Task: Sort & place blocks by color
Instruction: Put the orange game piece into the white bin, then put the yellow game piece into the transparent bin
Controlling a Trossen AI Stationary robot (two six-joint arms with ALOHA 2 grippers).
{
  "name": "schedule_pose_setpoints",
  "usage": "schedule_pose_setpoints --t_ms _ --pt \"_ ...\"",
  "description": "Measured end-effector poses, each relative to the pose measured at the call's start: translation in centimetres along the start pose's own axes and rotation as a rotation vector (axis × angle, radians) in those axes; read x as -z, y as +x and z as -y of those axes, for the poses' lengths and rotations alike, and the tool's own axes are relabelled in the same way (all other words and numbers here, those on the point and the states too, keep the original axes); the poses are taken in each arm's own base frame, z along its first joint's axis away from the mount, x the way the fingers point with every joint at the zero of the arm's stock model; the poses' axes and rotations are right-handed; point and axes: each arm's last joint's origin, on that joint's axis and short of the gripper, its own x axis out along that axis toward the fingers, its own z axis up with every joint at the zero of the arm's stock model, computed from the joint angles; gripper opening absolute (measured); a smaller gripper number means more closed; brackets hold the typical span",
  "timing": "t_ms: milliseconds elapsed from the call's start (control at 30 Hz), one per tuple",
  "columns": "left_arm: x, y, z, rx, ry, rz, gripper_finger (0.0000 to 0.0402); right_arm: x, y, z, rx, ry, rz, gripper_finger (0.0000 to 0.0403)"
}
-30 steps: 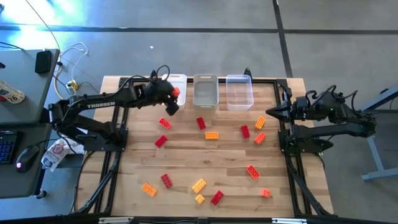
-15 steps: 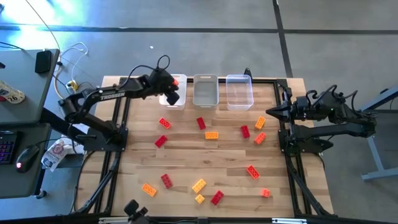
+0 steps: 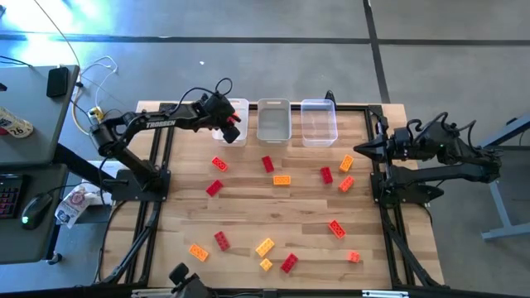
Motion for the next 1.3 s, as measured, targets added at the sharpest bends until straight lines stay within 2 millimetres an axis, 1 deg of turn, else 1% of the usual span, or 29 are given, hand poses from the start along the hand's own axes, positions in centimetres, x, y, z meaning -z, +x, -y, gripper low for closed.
schedule_pose_setpoints --t_ms 167,233,600,700,800,933,1167,1233,1300 --pt "0.2 0.3 0.0 0.0 0.001 -0.021 0.0126 0.2 0.6 0.0 0.005 0.002 -0.034 0.0" --pt "0.2 0.3 0.1 -0.002 -0.004 -0.019 0.0133 0.3 1.0 0.0 0.005 0.001 -0.047 0.0" --pt "0.2 0.2 0.5 0.001 0.023 -0.017 0.0228 1.0 3.1 0.0 0.007 -0.006 -0.135 0.0" --pt "0.2 0.2 0.7 0.005 0.029 -0.017 0.0239 1.2 3.7 0.0 0.007 -0.008 -0.16 0.0" --pt "0.1 -0.2 0.9 0.01 0.034 -0.004 0.024 1.5 4.4 0.0 0.008 -0.008 -0.19 0.0" --pt "-0.3 -1.6 1.2 0.018 0.037 0.04 0.0237 1.9 5.5 0.1 0.018 -0.011 -0.226 0.0" --pt "-0.6 -5.8 2.2 0.064 0.014 0.134 0.0237 2.7 7.7 0.2 0.059 -0.087 -0.286 0.0002" --pt "-0.7 -7.0 2.6 0.084 0.012 0.166 0.0237 2.9 8.3 0.3 0.063 -0.105 -0.303 0.001" --pt "-0.6 -8.1 3.2 0.108 -0.001 0.189 0.0237 3.1 9.0 0.3 0.067 -0.108 -0.312 0.0026"
